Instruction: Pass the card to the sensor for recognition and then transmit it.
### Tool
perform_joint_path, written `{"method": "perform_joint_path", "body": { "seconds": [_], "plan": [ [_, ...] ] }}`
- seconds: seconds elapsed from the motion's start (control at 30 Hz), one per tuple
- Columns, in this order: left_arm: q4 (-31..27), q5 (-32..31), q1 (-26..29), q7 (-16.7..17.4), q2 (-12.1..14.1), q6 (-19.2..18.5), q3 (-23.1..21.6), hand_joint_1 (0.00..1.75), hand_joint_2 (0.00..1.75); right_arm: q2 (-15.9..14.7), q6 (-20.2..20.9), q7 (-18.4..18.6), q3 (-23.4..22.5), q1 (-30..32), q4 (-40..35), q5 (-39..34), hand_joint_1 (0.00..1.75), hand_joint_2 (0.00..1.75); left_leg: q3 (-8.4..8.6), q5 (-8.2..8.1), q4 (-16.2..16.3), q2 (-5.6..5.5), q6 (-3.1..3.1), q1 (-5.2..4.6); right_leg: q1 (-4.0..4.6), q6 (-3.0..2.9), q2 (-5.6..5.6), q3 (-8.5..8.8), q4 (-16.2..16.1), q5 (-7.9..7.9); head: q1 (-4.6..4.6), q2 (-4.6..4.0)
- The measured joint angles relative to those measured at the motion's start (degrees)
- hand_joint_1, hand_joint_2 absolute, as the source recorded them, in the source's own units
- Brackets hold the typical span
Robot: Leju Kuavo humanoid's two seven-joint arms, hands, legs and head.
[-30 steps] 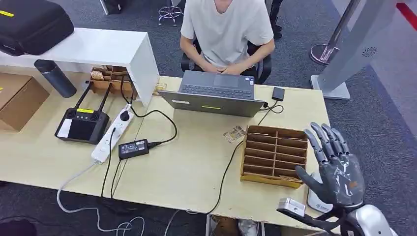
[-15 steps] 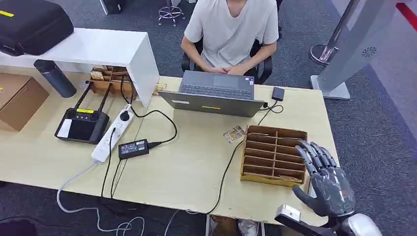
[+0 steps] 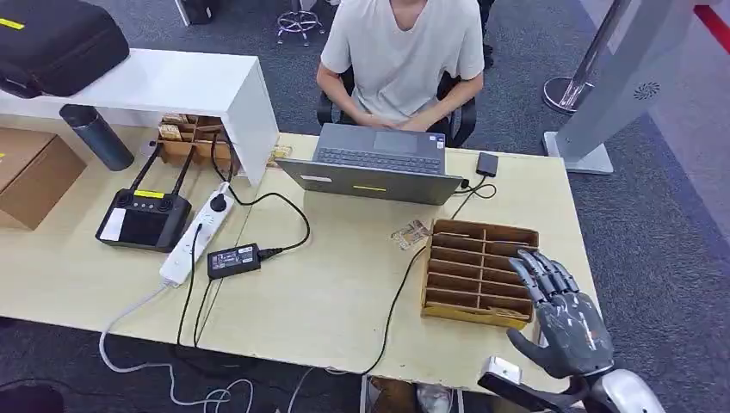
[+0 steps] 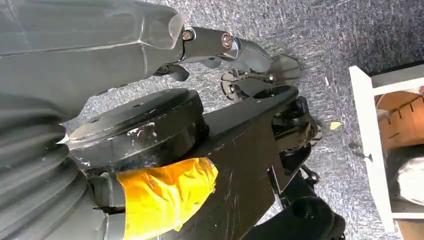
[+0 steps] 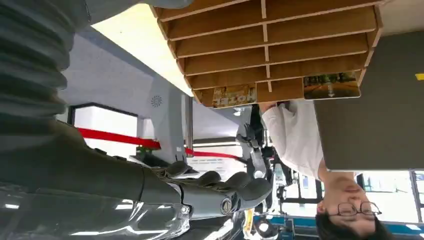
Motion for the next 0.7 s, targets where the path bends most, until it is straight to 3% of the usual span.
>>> {"method": "perform_joint_path", "body": {
  "seconds": [0.7],
  "plan": [
    [0.0,-3.1,-1.2,1.3,0.0,-0.6,-2.9,0.0,1.75,2.2,-0.2,0.7,3.5,-1.0,3.9,-1.4,0.0,1.75,0.0,0.0,0.0,0.0,0.0,0.0,0.0,0.0,0.0,0.0,0.0,0.0,0.0,0.0]
  ]
}}
